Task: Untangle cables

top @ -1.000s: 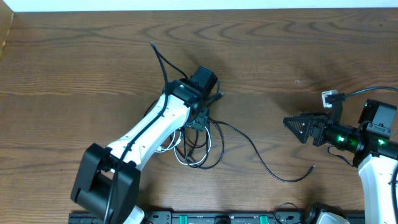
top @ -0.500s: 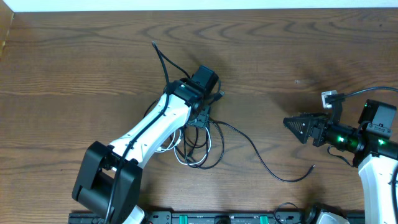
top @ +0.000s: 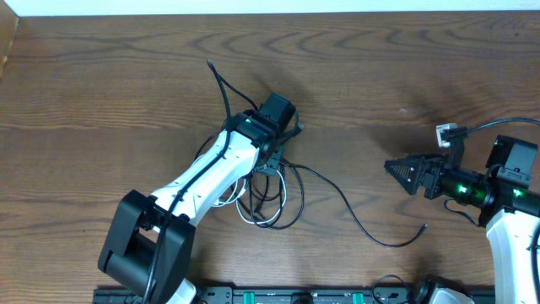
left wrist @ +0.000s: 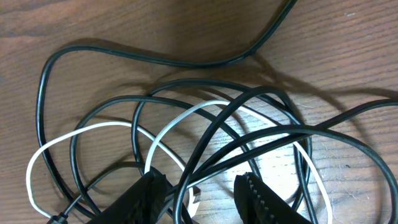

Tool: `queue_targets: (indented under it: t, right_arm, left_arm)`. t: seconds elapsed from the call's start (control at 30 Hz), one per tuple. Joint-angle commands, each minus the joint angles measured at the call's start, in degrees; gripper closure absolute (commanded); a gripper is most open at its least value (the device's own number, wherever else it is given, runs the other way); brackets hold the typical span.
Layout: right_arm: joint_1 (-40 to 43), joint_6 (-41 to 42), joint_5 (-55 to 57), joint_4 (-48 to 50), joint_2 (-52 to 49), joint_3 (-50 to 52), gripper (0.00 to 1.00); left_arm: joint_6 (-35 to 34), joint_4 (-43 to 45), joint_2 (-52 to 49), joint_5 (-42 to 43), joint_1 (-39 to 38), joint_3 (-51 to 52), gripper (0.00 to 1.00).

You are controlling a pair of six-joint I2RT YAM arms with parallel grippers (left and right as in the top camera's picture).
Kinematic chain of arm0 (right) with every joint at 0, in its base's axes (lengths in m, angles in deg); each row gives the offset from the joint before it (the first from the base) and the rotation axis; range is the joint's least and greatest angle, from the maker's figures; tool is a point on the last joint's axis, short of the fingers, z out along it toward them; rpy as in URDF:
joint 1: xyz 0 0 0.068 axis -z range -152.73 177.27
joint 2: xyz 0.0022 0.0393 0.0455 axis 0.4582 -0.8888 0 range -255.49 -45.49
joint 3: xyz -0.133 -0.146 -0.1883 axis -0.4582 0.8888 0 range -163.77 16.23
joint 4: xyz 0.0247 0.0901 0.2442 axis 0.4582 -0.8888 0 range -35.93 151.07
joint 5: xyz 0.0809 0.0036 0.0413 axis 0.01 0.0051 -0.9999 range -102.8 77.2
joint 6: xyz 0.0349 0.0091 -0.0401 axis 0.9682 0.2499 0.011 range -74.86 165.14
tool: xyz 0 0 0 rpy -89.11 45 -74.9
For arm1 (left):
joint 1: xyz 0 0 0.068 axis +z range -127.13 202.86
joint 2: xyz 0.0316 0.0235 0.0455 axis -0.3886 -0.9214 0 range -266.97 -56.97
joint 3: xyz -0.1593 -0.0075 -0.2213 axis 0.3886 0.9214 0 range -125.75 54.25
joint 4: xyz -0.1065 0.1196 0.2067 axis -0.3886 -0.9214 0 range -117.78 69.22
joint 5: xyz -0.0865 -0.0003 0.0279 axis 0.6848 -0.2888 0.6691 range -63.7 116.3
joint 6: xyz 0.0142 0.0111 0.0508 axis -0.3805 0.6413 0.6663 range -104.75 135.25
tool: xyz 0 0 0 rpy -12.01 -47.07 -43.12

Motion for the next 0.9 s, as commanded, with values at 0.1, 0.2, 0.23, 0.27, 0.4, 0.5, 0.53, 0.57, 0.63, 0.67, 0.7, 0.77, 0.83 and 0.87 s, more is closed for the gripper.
queue_targets:
  t: [0.1, 0.2, 0.23, 0.27, 0.4, 0.5, 0.53, 0.57, 0.63, 0.67, 0.7, 0.77, 0.83, 0.87]
  right_arm:
    - [0.1, -0.9, -0.3, -0.1, -0.1, 0.1, 0.15]
    - [0.1, -0.9, -0.3, -0.1, -0.1, 0.1, 0.15]
    - [0.1, -0.9, -0.3, -0.1, -0.1, 0.1, 0.15]
    - [0.1, -0.9, -0.3, -0.1, -0.1, 0.1, 0.15]
    - [0.1, -0.9, -0.3, -0.1, -0.1, 0.1, 0.15]
    - [0.1, -0.9, -0.3, -0.1, -0.1, 0.1, 0.15]
    - [0.1, -0.9, -0.3, -0.1, -0.1, 0.1, 0.15]
    - [0.1, -0.9, -0.3, -0.1, -0.1, 0.1, 0.15]
    - [0.1, -0.8, -0.3, -0.1, -0.1, 0.1, 0.15]
    - [0.1, -0.8, -0.3, -0.1, -0.1, 0.1, 0.15]
    - [0.1, -0.8, -0.3, -0.1, -0.1, 0.1, 0.15]
    - [0.1, -0.8, -0.3, -0.1, -0.1, 0.1, 0.15]
    - [0.1, -0.8, -0.3, -0.1, -0.1, 0.1, 0.15]
    - [0.1, -0.8, -0.4, -0.1, -0.1, 0.1, 0.15]
  left_arm:
    - [-0.2, -0.2, -0.7, -0.5, 0.0, 1.6, 0.59]
    - [-1.7, -0.1, -0.7, -0.2, 0.0, 1.6, 0.59]
    - [-2.1, -0.1, -0.7, -0.1, 0.0, 1.6, 0.59]
    - [-2.1, -0.2, -0.7, -0.1, 0.0, 1.6, 0.59]
    - [-2.1, -0.1, -0.7, -0.1, 0.0, 1.8, 0.6]
    - [-2.1, 0.1, -0.7, -0.1, 0.0, 2.3, 0.63]
    - [-2.1, 0.3, -0.7, -0.1, 0.0, 2.6, 0.64]
    - [-2.1, 0.5, -0.7, 0.1, 0.0, 3.0, 0.64]
    - [-2.1, 1.0, -0.7, 1.3, 0.0, 3.9, 0.64]
    - [-2.1, 1.3, -0.7, 1.7, 0.0, 4.2, 0.64]
    - [-2.1, 1.5, -0.7, 2.0, 0.0, 4.5, 0.64]
    - [-2.1, 1.8, -0.7, 2.3, 0.0, 4.9, 0.65]
    - [-2.1, 2.0, -0.7, 2.6, 0.0, 4.9, 0.65]
    - [-2.1, 2.2, -0.7, 2.5, 0.0, 4.9, 0.66]
